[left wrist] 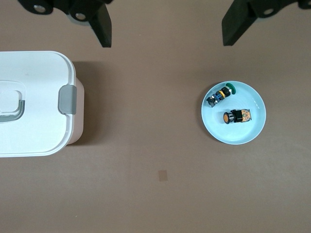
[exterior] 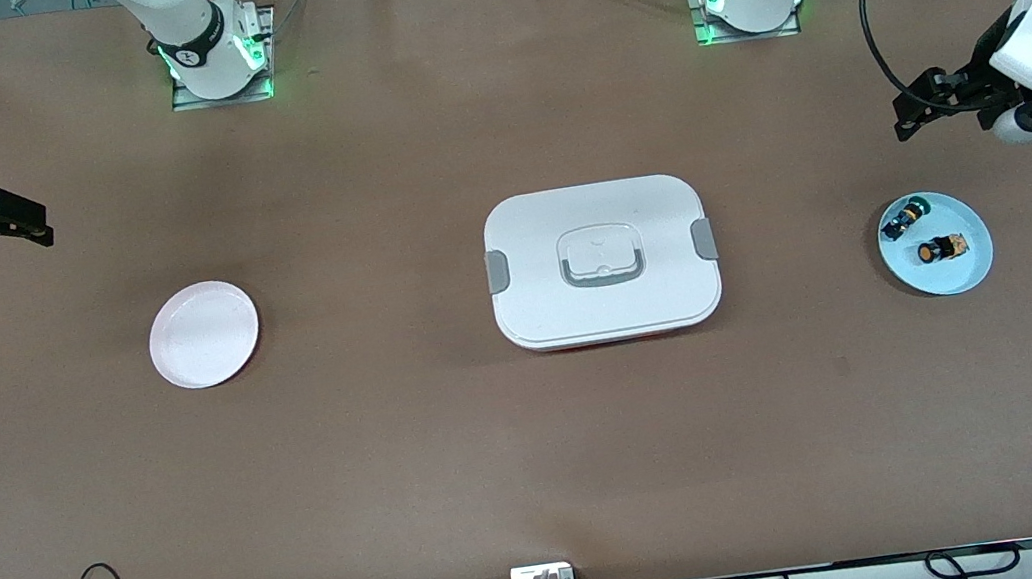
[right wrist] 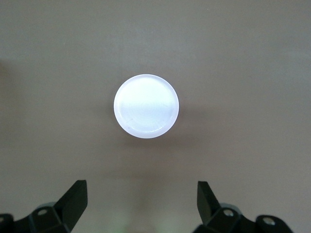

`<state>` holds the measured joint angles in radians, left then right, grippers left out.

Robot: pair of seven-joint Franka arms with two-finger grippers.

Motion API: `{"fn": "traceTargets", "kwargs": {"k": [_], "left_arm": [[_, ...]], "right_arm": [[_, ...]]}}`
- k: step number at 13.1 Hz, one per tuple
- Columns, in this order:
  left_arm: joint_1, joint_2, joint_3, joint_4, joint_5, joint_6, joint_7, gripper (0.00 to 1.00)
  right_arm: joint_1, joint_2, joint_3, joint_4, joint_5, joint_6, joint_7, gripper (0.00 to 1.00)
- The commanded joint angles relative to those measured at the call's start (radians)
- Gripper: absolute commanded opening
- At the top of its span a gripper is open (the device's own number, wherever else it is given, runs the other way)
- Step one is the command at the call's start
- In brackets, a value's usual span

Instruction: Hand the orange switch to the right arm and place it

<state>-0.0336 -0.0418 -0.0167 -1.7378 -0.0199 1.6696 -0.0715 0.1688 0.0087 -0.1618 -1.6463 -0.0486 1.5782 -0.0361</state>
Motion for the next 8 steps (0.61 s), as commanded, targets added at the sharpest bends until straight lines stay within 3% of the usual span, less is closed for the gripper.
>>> {"fn": "traceTargets", "kwargs": {"k": [1,8], "left_arm": [[0.001,0.016,-0.002,0.03,-0.011,-0.021,-0.008,1.0],[0.001,0.016,0.0,0.03,-0.011,-0.021,-0.008,1.0]], "right_arm": [[-0.005,0.01,0.001,0.02,0.015,-0.029,0.004,1.0],[-0.002,0.023,0.001,0.029,0.015,-0.017,0.001,1.0]]}}
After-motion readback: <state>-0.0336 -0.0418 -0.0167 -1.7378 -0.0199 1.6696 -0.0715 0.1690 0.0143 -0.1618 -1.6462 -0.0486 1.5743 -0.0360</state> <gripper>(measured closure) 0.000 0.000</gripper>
